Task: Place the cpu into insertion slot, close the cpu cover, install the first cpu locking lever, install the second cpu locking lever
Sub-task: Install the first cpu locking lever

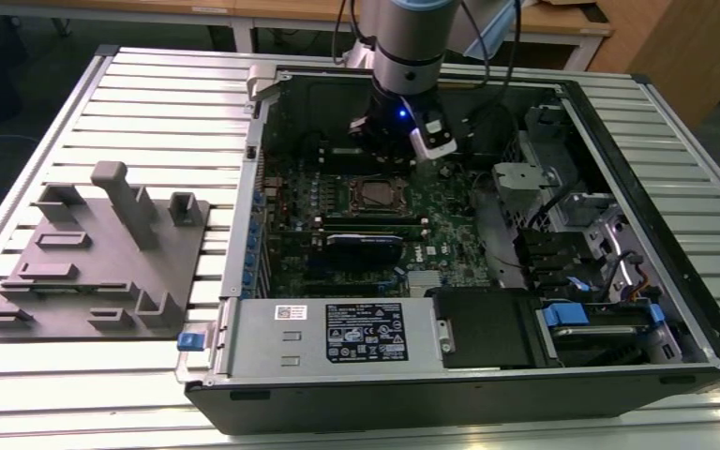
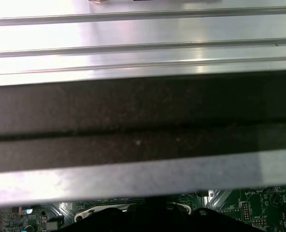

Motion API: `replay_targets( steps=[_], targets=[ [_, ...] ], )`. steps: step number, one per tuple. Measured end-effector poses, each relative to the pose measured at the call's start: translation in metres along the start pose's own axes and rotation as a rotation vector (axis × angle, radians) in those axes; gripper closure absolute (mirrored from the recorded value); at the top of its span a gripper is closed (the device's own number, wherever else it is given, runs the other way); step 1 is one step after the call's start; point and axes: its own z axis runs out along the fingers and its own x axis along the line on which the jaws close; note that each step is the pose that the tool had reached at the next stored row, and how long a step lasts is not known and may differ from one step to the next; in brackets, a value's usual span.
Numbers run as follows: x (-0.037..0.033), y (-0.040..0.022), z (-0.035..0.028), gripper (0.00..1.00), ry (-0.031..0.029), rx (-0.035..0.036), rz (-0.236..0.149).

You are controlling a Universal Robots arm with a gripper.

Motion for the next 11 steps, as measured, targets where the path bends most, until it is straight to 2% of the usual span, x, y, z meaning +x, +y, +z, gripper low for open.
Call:
replay_targets(
  steps=[7, 11],
  targets=[
    [-0.0007, 0.0, 0.0006, 0.89, 0.0, 0.0008, 0.0],
    [-0.0008, -0.0001, 0.0011, 0.89, -0.0003, 0.0037, 0.0]
  ],
)
